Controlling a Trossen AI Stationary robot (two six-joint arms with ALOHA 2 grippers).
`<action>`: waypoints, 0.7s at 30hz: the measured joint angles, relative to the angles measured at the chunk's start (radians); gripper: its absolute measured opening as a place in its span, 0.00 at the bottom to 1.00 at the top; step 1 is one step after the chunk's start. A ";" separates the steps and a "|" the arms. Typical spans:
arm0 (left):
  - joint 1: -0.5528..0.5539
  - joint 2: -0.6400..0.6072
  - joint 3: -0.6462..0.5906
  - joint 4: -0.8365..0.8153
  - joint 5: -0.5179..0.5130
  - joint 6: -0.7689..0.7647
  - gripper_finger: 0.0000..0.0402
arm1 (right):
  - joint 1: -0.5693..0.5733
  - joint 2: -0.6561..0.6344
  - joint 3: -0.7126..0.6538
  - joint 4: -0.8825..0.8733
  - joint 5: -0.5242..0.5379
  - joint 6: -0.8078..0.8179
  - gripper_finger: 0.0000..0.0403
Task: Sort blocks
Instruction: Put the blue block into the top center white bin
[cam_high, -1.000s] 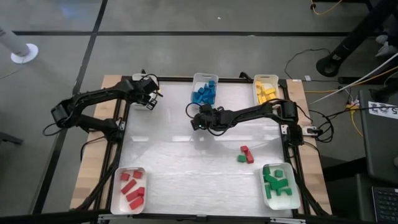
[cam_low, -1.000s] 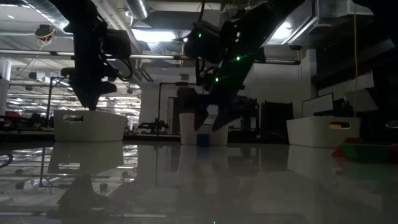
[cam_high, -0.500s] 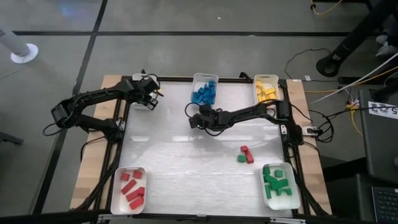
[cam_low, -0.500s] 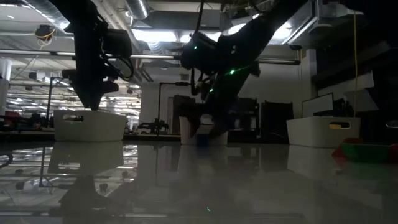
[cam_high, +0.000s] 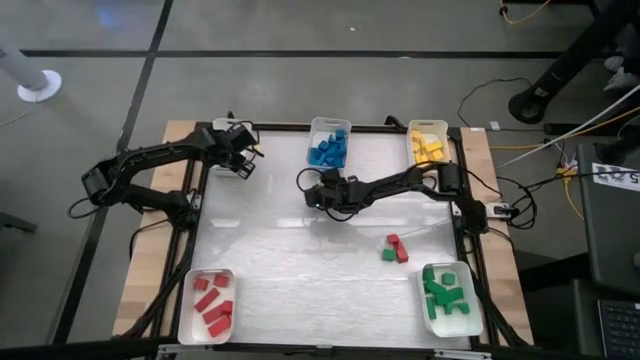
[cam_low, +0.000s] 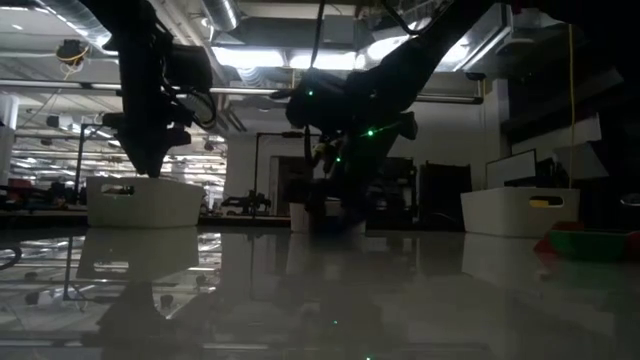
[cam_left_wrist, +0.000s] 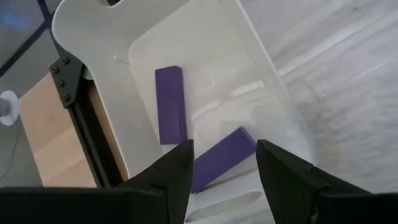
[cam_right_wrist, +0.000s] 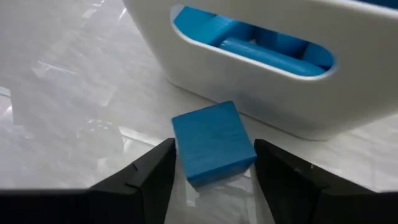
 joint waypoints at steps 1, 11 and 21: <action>-0.003 -0.001 0.000 0.000 0.001 0.010 0.41 | 0.000 0.000 0.000 0.007 0.000 -0.009 0.52; -0.034 -0.031 0.000 0.020 0.000 -0.011 0.41 | 0.000 0.001 0.000 0.016 -0.007 -0.100 0.33; -0.084 -0.153 0.000 0.018 0.000 -0.056 0.41 | 0.001 -0.029 0.000 0.005 -0.126 -0.202 0.37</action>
